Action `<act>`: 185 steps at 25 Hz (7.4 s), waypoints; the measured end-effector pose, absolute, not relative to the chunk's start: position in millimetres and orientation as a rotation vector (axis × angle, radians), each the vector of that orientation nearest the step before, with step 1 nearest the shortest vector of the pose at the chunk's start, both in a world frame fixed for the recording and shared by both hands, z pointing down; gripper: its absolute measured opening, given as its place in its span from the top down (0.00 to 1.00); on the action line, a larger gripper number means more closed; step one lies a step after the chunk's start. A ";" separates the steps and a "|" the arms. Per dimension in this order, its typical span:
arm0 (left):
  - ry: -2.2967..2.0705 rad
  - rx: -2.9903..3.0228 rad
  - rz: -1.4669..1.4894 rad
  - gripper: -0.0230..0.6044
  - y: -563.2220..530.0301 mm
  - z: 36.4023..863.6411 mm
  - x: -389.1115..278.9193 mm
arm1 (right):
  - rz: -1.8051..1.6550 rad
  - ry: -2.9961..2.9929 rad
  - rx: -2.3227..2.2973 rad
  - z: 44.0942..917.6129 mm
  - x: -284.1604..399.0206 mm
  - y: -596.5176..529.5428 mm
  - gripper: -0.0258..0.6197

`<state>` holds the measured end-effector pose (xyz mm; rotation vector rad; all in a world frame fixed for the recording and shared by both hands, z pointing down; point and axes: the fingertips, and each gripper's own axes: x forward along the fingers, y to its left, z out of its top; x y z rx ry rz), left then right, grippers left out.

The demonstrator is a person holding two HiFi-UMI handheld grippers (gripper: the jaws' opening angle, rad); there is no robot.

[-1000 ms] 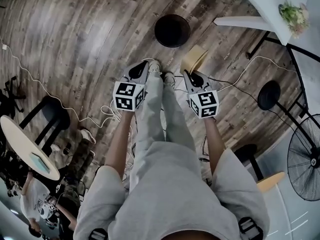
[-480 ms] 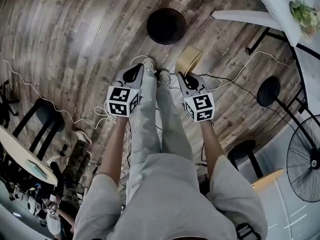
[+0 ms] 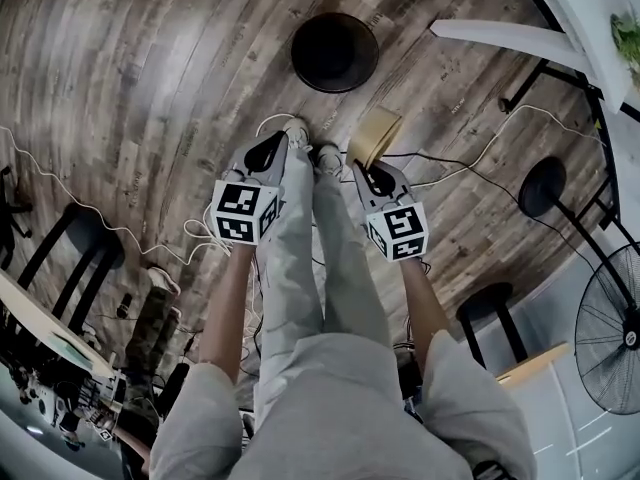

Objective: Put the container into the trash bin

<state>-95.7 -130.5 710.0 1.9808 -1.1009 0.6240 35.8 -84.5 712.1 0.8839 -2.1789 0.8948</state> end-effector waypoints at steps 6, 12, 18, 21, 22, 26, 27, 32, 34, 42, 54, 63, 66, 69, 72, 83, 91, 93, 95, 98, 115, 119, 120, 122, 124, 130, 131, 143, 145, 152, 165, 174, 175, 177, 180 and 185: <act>-1.084 1.974 0.622 0.95 -128.5 731.9 -91.3 | 0.900 -2.180 0.869 733.0 34.5 -84.1 0.92; -1.077 1.960 0.618 0.95 -123.6 752.4 -88.7 | 0.905 -2.184 0.854 756.6 30.9 -84.2 0.92; -1.070 1.955 0.620 0.95 -121.7 768.2 -87.2 | 0.902 -2.195 0.852 769.4 26.4 -89.8 0.92; -1.076 1.948 0.616 0.95 -122.6 776.6 -88.3 | 0.896 -2.199 0.841 776.6 23.6 -91.7 0.92; -1.077 1.944 0.615 0.95 -123.1 779.6 -88.5 | 0.894 -2.199 0.837 779.1 23.1 -92.5 0.92; -1.082 1.937 0.608 0.95 -125.4 790.6 -90.4 | 0.882 -2.199 0.827 790.9 20.9 -97.3 0.92; -1.080 1.936 0.607 0.95 -125.4 793.0 -90.6 | 0.880 -2.198 0.825 794.1 20.4 -98.6 0.92; -1.072 1.932 0.607 0.95 -128.3 802.5 -91.3 | 0.857 -2.208 0.812 805.3 14.3 -114.0 0.92; -1.071 1.925 0.607 0.95 -128.8 806.3 -92.6 | 0.846 -2.215 0.809 809.4 10.6 -122.4 0.92; -1.066 1.914 0.605 0.95 -135.3 810.9 -96.7 | 0.802 -2.236 0.814 818.9 -0.9 -160.9 0.92; -1.067 1.918 0.601 0.95 -153.2 814.3 -100.8 | 0.767 -2.209 0.843 846.3 -8.6 -204.5 0.92; -1.062 1.911 0.610 0.95 -152.2 818.6 -106.8 | 0.791 -2.163 0.867 874.6 -13.6 -235.7 0.92; -1.063 1.905 0.608 0.95 -150.8 819.6 -108.1 | 0.797 -2.150 0.862 883.3 -17.5 -241.4 0.92; -1.063 1.904 0.606 0.95 -149.9 820.0 -109.4 | 0.799 -2.134 0.832 895.1 -22.5 -244.0 0.92; -1.064 1.901 0.603 0.95 -150.1 821.1 -110.9 | 0.817 -2.107 0.805 908.9 -25.3 -244.5 0.92; -1.063 1.898 0.596 0.95 -153.6 821.5 -115.3 | 0.852 -1.996 0.754 948.4 -23.9 -238.5 0.92; -1.064 1.897 0.588 0.95 -156.2 822.3 -116.2 | 0.867 -1.946 0.712 963.8 -23.5 -234.1 0.91; -1.062 1.893 0.589 0.95 -155.0 823.3 -116.7 | 0.879 -1.940 0.709 965.4 -25.0 -234.8 0.81; -1.060 1.890 0.588 0.95 -153.7 824.3 -116.3 | 0.876 -1.936 0.713 966.7 -25.8 -236.6 0.76; -1.056 1.891 0.587 0.95 -152.3 824.8 -114.5 | 0.875 -1.936 0.715 967.0 -26.7 -237.5 0.73; -1.069 1.916 0.577 0.95 -156.9 814.0 -112.1 | 0.840 -1.986 0.743 943.5 -27.3 -237.6 0.73; -1.075 1.920 0.575 0.95 -158.3 809.6 -113.1 | 0.845 -2.011 0.760 930.7 -28.6 -234.8 0.73; -1.077 1.923 0.576 0.95 -159.6 807.8 -113.3 | 0.846 -2.017 0.766 927.0 -28.7 -234.6 0.73; -1.079 1.931 0.579 0.95 -162.4 803.9 -113.4 | 0.848 -2.030 0.786 918.9 -28.4 -234.8 0.74; -1.082 1.937 0.580 0.95 -163.6 799.8 -113.5 | 0.849 -2.044 0.809 909.9 -28.0 -233.1 0.75; -1.086 1.956 0.589 0.95 -170.1 788.9 -113.2 | 0.834 -2.096 0.873 877.6 -24.6 -230.3 0.81; -1.086 1.959 0.591 0.95 -171.7 787.2 -112.2 | 0.829 -2.105 0.885 871.8 -22.8 -230.4 0.82; -1.078 2.001 0.601 0.95 -180.0 765.8 -94.3 | 0.812 -2.192 1.083 797.0 14.9 -223.2 0.88; -1.073 2.006 0.603 0.95 -179.1 761.8 -90.0 | 0.797 -2.197 1.105 785.9 23.4 -220.5 0.89; -1.056 2.010 0.620 0.95 -173.6 752.0 -76.8 | 0.785 -2.202 1.169 755.0 53.7 -208.4 0.93; -1.069 2.010 0.614 0.95 -164.4 725.5 -68.6 | 0.784 -2.200 1.200 718.9 76.2 -186.2 0.94; -1.106 2.012 0.584 0.95 -159.1 690.0 -70.6 | 0.739 -2.239 1.240 668.5 80.0 -194.5 0.94; -1.112 2.017 0.580 0.95 -160.5 684.8 -71.0 | 0.734 -2.245 1.243 662.8 79.9 -195.6 0.94; -1.127 2.026 0.572 0.95 -163.1 673.3 -71.9 | 0.724 -2.257 1.249 651.1 80.2 -197.0 0.94; -1.156 2.044 0.549 0.95 -168.8 652.6 -70.2 | 0.704 -2.276 1.262 632.1 83.9 -199.4 0.94; -1.184 2.079 0.511 0.95 -175.5 618.1 -67.4 | 0.670 -2.298 1.274 603.2 87.2 -202.6 0.94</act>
